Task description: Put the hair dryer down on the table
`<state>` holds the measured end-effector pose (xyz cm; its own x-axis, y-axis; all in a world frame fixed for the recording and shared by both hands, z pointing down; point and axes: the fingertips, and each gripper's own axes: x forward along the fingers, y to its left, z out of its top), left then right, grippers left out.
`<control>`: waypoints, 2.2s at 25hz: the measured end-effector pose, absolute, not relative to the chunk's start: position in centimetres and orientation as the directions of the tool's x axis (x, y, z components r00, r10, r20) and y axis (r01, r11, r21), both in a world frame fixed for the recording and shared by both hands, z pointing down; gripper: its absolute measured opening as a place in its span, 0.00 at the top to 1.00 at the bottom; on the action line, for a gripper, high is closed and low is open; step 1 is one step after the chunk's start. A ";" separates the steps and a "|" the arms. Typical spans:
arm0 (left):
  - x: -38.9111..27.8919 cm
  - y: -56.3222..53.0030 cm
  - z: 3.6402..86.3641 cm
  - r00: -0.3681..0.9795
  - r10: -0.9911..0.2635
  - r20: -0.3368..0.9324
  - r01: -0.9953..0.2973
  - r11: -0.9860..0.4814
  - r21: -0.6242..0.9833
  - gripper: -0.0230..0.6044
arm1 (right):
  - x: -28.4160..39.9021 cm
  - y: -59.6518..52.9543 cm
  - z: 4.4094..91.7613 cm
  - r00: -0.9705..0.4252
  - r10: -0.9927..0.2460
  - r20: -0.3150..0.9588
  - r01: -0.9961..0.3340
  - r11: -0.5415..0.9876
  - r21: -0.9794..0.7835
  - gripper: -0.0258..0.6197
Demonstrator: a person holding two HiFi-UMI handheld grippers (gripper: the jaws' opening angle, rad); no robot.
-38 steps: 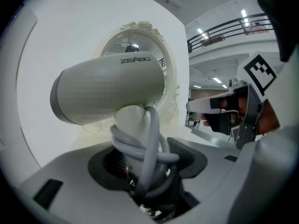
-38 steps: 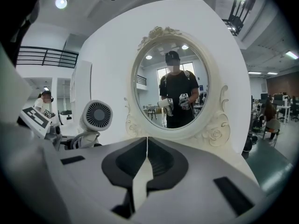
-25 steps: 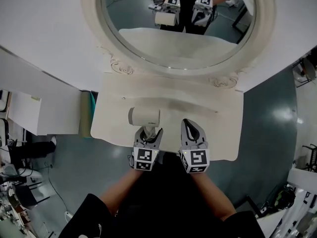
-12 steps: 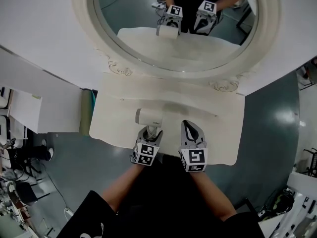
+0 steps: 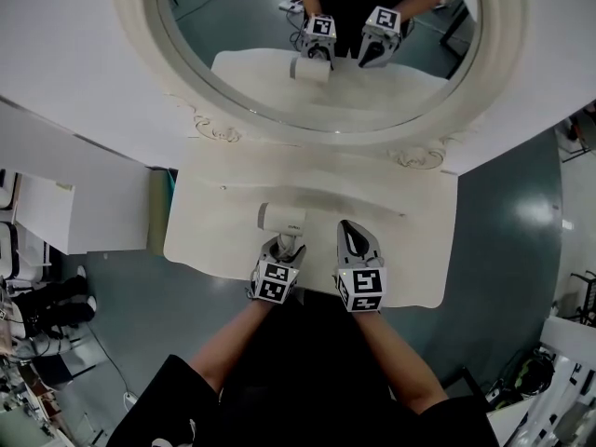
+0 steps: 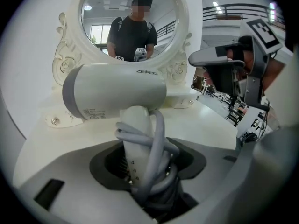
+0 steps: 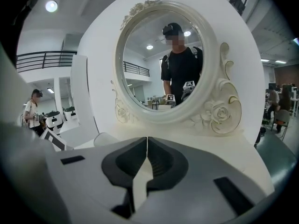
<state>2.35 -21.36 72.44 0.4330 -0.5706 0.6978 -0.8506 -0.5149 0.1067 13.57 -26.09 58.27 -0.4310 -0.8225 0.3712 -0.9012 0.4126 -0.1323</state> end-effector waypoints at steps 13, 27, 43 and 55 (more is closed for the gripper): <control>3.1 -20.7 77.4 0.409 -0.474 0.780 -0.829 -0.551 0.100 0.58 | 14.5 -24.4 60.0 -0.426 -0.807 0.410 -0.902 0.414 -0.122 0.93; 3.1 -20.2 79.1 0.387 -0.395 0.833 -0.809 -0.579 0.102 0.58 | 15.0 -23.0 61.3 -0.411 -0.801 0.435 -0.908 0.403 -0.114 0.93; 3.3 -20.2 79.5 0.394 -0.349 0.850 -0.772 -0.628 0.099 0.56 | 15.6 -23.0 60.4 -0.399 -0.839 0.371 -0.915 0.388 -0.106 0.93; 3.5 -19.8 79.1 0.396 -0.310 0.864 -0.752 -0.649 0.112 0.45 | 15.0 -22.1 59.9 -0.398 -0.841 0.367 -0.916 0.387 -0.107 0.93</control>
